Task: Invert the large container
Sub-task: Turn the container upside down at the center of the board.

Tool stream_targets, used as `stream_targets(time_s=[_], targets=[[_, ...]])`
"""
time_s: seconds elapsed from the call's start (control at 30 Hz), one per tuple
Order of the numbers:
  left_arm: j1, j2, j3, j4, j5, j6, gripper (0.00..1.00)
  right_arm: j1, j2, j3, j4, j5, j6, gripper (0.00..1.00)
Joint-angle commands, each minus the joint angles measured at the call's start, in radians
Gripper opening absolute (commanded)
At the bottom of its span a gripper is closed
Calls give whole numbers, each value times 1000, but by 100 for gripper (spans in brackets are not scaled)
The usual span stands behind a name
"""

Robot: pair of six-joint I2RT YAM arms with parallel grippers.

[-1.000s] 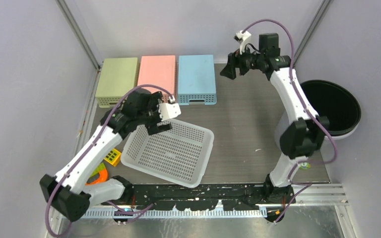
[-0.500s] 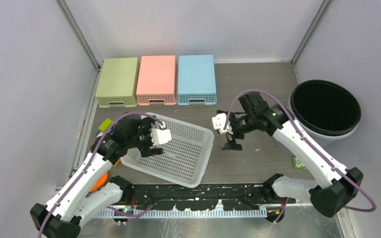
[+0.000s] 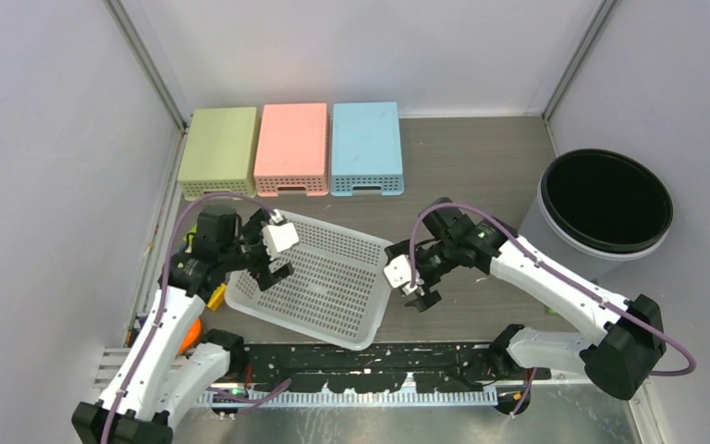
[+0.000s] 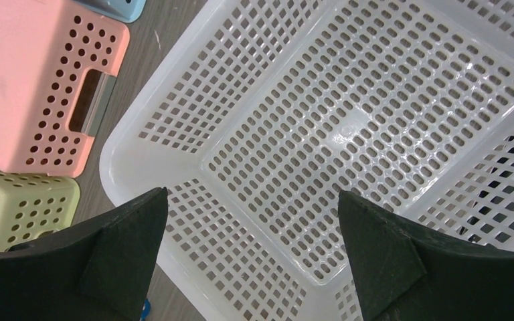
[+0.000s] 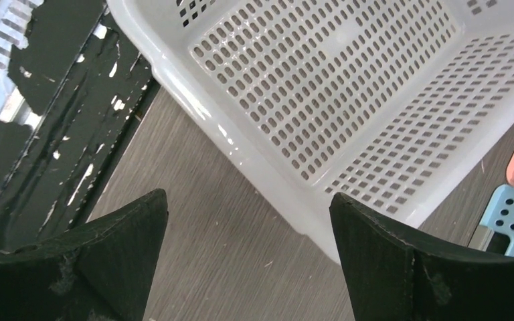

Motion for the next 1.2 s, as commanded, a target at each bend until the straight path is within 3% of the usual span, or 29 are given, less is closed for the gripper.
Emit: stream_targets(time_s=[0.0, 0.17, 0.63, 0.8, 1.17], targets=[[44, -26, 7, 35, 110, -37, 100, 52, 12, -37, 186, 13, 42, 93], [75, -13, 15, 29, 143, -42, 100, 127, 62, -64, 258, 79, 60, 89], [125, 2, 22, 20, 194, -54, 100, 196, 111, -125, 372, 155, 71, 81], [131, 5, 24, 16, 204, -57, 100, 209, 125, -130, 364, 161, 50, 79], [137, 16, 25, 13, 212, -56, 100, 219, 135, -115, 306, 132, 8, 63]])
